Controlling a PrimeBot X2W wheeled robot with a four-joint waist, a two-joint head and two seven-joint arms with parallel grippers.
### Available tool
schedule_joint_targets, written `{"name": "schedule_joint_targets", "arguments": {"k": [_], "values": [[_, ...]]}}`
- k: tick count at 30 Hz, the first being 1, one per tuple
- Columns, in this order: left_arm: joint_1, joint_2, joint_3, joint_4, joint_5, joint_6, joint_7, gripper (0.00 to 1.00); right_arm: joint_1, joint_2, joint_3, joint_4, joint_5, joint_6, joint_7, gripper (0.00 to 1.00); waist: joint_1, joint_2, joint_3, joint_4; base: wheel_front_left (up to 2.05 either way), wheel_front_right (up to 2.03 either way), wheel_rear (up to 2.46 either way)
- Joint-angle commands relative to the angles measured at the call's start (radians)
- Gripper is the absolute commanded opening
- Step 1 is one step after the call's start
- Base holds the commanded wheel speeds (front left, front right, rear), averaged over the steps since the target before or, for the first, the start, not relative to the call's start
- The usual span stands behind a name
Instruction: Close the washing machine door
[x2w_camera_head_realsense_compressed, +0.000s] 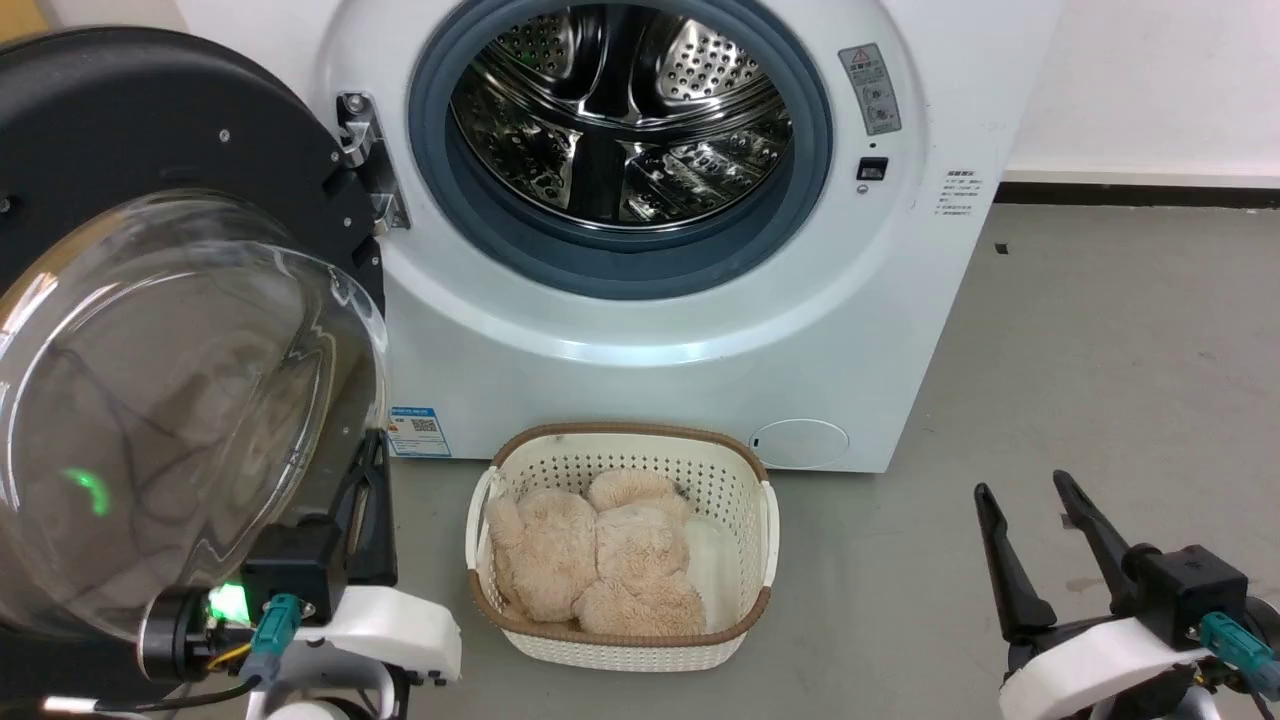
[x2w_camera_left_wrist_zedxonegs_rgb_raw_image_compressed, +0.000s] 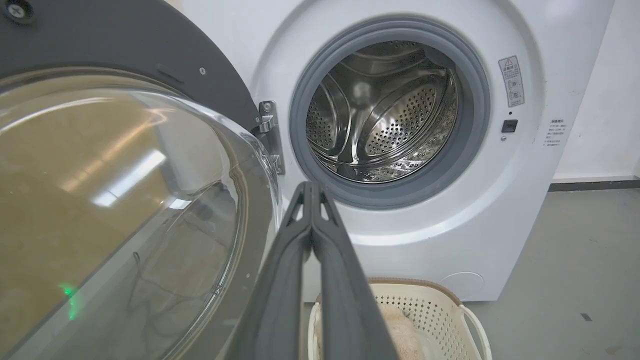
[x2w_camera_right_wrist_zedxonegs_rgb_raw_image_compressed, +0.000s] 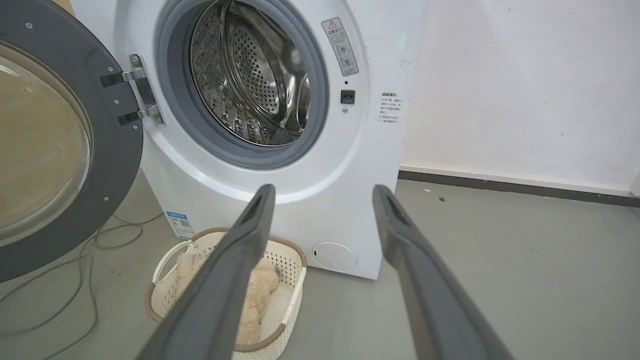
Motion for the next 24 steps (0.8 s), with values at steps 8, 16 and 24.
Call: {"name": "schedule_joint_targets", "arguments": {"k": [8,16,24], "values": [[-0.049,0.022,0.006,-0.070,-0.008,0.022,-0.025,0.00,-0.007,0.001,-0.019,-0.004,0.025,0.000,-0.025,1.00,0.0000,0.0000,0.007,0.026,0.00,0.00,0.00],[-0.086,0.042,0.053,-0.108,-0.029,0.027,-0.040,0.00,-0.011,0.001,-0.033,-0.004,0.039,0.000,-0.040,1.00,0.0000,0.0000,0.018,0.055,0.00,0.00,0.00],[-0.167,0.076,0.161,-0.141,-0.076,-0.009,-0.061,0.00,-0.018,0.001,-0.052,-0.003,0.058,0.000,-0.061,1.00,0.0000,0.0000,0.042,0.111,0.00,0.00,0.00]]}}
